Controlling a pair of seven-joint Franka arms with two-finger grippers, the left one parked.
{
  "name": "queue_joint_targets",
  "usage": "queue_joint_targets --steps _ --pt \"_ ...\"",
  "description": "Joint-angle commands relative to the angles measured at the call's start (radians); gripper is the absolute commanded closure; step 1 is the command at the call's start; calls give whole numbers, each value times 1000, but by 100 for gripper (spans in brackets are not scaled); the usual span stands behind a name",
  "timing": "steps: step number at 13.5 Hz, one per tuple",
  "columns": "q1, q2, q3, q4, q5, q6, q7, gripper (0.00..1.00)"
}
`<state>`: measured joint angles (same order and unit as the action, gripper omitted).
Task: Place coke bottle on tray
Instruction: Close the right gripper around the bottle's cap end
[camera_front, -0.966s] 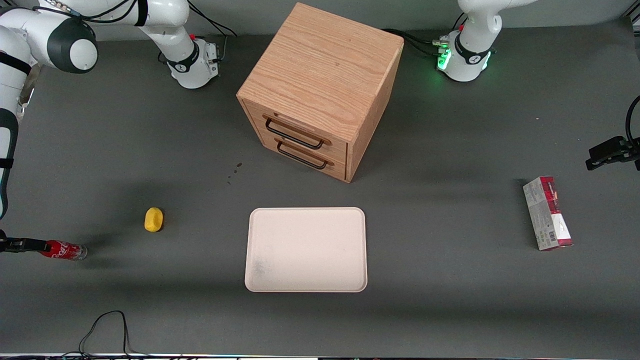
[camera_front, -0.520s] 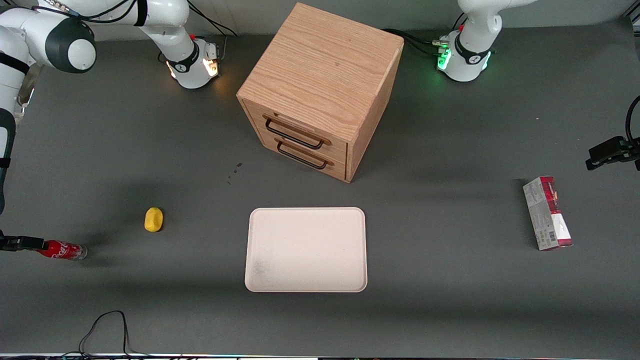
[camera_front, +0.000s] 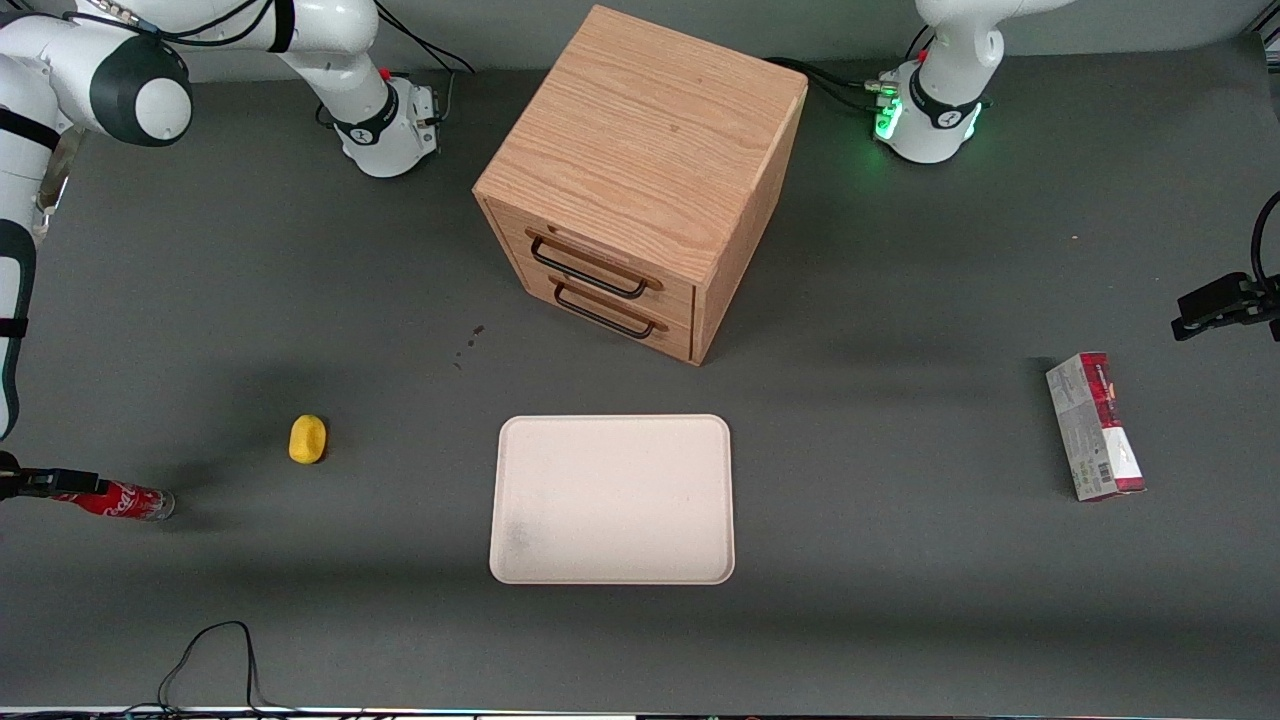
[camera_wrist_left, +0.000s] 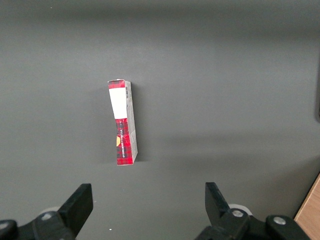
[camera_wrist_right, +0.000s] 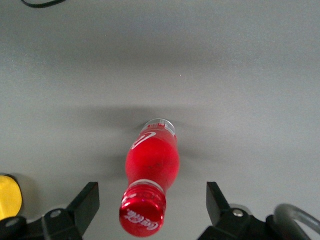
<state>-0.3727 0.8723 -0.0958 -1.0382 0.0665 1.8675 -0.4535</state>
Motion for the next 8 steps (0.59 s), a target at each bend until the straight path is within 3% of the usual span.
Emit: queue_joint_targets --steps 1,2,3,7,8 --pt "-6 -22 5 -25 18 12 -30 30" --pt "-6 -22 5 -25 18 12 -33 36" --pt "-6 -22 5 -23 15 12 -34 56" --pt "-6 -24 5 -22 15 10 -76 84" --pt "-5 -24 5 -19 12 9 -89 100"
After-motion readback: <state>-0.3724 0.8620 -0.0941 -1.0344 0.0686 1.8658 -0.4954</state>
